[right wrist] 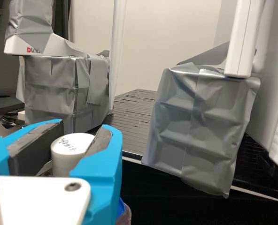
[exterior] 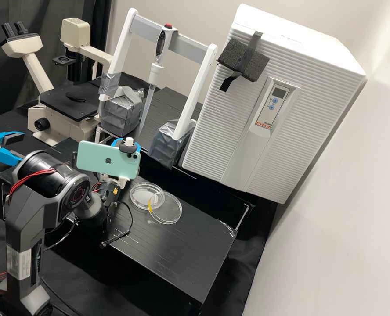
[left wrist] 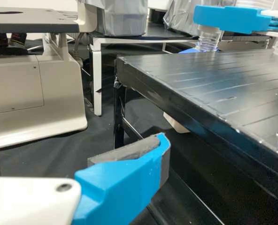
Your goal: Close the bottle
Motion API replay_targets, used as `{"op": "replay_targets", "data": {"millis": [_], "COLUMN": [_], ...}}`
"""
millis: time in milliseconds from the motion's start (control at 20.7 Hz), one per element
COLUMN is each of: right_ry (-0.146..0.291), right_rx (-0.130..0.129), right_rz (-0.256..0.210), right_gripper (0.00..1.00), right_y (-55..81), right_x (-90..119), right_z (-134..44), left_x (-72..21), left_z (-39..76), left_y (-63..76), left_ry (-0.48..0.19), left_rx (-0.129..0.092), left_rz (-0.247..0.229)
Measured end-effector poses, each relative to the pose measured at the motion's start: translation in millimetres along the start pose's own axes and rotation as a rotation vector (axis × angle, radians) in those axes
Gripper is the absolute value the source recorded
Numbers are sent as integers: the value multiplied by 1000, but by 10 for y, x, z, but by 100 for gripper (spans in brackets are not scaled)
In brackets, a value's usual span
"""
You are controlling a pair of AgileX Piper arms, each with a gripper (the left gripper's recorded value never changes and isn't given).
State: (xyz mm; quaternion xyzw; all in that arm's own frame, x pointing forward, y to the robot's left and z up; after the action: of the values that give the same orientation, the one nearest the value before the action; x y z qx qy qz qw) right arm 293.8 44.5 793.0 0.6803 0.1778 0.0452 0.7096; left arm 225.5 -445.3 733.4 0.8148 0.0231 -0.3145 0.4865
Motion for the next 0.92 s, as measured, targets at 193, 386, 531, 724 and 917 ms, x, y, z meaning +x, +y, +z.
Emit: {"op": "replay_targets", "data": {"millis": [193,386,531,724,917], "right_ry": [-2,-7,-10,-10,-11], "right_rx": [-5,-8,-9,-9,2], "right_rz": [6,6,2,2,5], "right_gripper": [0,0,0,0,0], "right_y": [25,36,34,34,10], "right_x": [-42,-67,-68,-68,-53], "right_z": [-14,-14,-10,-10,-30], "left_x": [0,0,0,0,0], "left_z": [0,0,0,0,0], "left_y": [0,0,0,0,0], "left_ry": [0,0,0,0,0], "left_rx": [0,0,0,0,0], "left_rz": [0,0,0,0,0]}}
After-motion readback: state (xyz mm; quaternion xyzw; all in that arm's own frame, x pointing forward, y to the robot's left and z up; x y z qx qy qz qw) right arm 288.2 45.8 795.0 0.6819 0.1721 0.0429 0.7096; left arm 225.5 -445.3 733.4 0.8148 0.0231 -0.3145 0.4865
